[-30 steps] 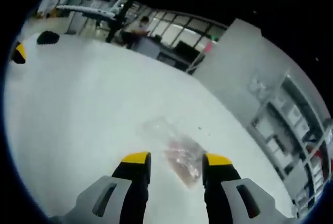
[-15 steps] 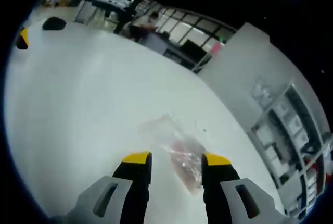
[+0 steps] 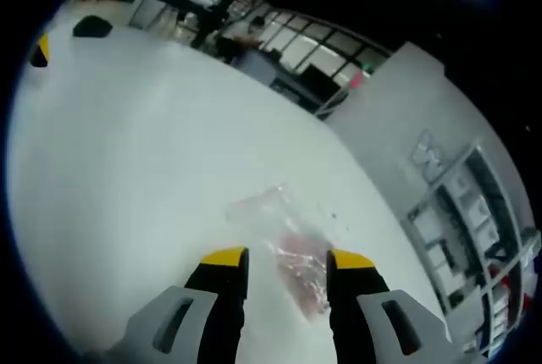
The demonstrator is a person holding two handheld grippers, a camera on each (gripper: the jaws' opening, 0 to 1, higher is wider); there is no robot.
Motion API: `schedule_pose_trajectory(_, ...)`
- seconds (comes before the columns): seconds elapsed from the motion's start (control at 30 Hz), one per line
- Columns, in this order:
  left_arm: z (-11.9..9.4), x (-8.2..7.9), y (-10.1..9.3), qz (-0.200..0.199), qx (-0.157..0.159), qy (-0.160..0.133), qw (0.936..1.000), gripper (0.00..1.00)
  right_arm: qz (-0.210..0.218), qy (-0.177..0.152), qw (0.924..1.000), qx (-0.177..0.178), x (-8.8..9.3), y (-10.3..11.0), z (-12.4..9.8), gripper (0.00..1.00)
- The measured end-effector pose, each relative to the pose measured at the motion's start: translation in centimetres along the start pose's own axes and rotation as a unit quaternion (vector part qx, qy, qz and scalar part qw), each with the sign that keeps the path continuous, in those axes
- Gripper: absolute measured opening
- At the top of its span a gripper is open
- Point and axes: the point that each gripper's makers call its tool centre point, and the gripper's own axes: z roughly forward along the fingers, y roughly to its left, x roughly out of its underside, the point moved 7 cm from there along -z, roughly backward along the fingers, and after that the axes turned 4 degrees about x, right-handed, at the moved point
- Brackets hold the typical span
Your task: Open the resealable bag by pulling the two sides of the seal apart until the entire bag opening is separated and visibly accessible.
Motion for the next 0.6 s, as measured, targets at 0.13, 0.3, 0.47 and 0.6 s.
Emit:
schedule_pose_trajectory(0.13, 0.0, 0.1, 0.2, -0.002, -0.002, 0.0, 1.0, 0.85, -0.005, 0.002, 1.0, 0.001, -0.1, 0.0, 0.2, 0.35)
schedule_pose_trajectory(0.3, 0.0, 0.1, 0.2, -0.002, -0.001, 0.0, 1.0, 0.85, -0.012, 0.002, 0.9999, 0.002, -0.4, 0.1, 0.6, 0.34)
schedule_pose_trajectory(0.47, 0.0, 0.1, 0.4, -0.002, -0.002, 0.001, 1.0, 0.85, -0.01, 0.001, 1.0, -0.001, -0.4, 0.1, 0.8, 0.32)
schedule_pose_trajectory(0.6, 0.0, 0.1, 0.6, -0.003, -0.003, 0.0, 1.0, 0.85, -0.002, -0.002, 1.0, -0.008, -0.5, 0.2, 1.2, 0.29)
